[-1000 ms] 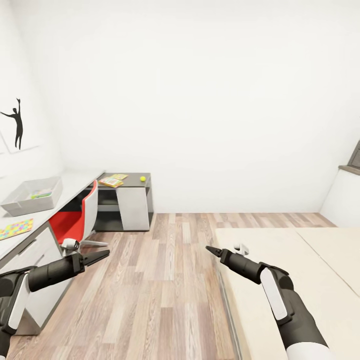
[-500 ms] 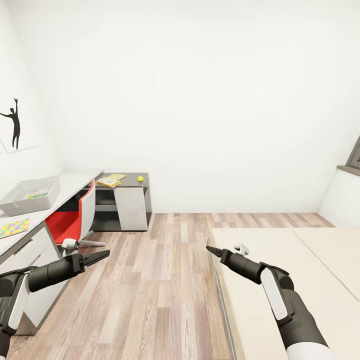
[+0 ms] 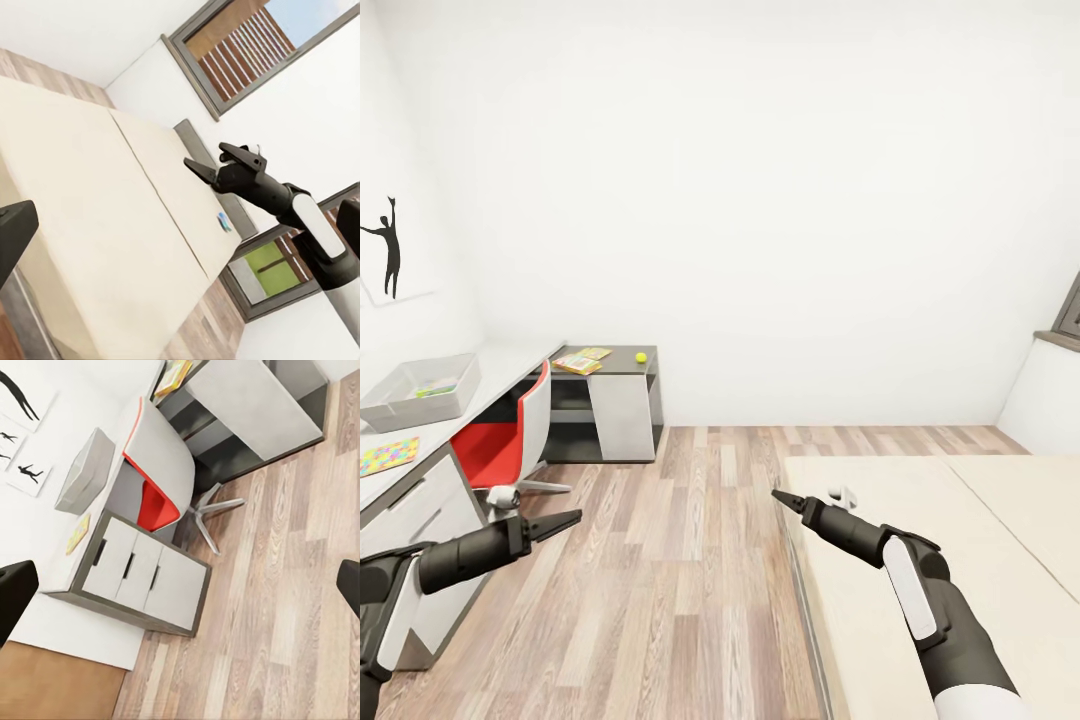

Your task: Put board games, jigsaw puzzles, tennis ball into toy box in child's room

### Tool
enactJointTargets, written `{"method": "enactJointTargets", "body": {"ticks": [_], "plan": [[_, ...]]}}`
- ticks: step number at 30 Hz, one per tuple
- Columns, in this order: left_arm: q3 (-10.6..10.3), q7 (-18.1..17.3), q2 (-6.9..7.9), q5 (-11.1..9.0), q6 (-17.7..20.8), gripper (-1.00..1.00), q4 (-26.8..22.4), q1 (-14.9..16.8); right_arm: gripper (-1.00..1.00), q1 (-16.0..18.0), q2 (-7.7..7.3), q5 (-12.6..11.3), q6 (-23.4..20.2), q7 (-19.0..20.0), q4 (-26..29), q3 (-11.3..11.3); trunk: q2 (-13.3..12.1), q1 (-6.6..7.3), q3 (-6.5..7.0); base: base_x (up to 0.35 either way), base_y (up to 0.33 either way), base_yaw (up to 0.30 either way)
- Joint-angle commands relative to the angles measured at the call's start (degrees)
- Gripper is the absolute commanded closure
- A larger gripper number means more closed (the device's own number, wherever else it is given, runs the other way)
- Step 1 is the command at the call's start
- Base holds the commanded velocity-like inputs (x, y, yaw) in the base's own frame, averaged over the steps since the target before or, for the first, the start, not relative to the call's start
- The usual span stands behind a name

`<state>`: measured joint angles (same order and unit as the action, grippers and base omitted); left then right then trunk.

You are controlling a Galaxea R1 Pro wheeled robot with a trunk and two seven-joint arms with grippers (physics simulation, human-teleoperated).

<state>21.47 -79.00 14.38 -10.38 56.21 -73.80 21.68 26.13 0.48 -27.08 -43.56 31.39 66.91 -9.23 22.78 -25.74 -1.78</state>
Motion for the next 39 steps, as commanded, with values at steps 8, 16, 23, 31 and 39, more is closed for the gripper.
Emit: {"method": "enactJointTargets", "body": {"ticks": [8,16,23,31,39], "plan": [[0.02,-0.15,0.12,-0.13,0.56,-1.0,-0.09,-0.19,-1.0,0.06,0.01,-0.07,-0.38,0.57,-0.01,-0.24,0.14,-0.04,-0.14,0.0,0.0,0.0],[-0.18,-0.16,0.05,-0.17,0.56,-1.0,-0.18,-0.22,-1.0,0.06,0.06,-0.07,-0.31,0.6,-0.18,-0.23,0.14,-0.04,-0.14,0.0,-0.017,0.0],[-0.18,-0.16,0.01,-0.17,0.56,-1.0,-0.26,-0.23,-1.0,0.06,0.08,-0.14,-0.3,0.61,-0.41,-0.24,0.14,-0.04,-0.14,0.0,-0.187,0.0],[-0.2,-0.18,0.0,-0.2,0.56,-1.0,-0.29,-0.23,-1.0,0.06,0.13,-0.15,-0.3,0.6,-0.46,-0.17,0.14,-0.04,-0.14,0.0,-0.062,0.0],[-0.2,-0.18,0.03,-0.21,0.56,-1.0,-0.29,-0.23,-1.0,0.06,0.14,-0.15,-0.3,0.6,-0.46,-0.13,0.14,-0.04,-0.14,0.0,-0.126,0.0]]}}
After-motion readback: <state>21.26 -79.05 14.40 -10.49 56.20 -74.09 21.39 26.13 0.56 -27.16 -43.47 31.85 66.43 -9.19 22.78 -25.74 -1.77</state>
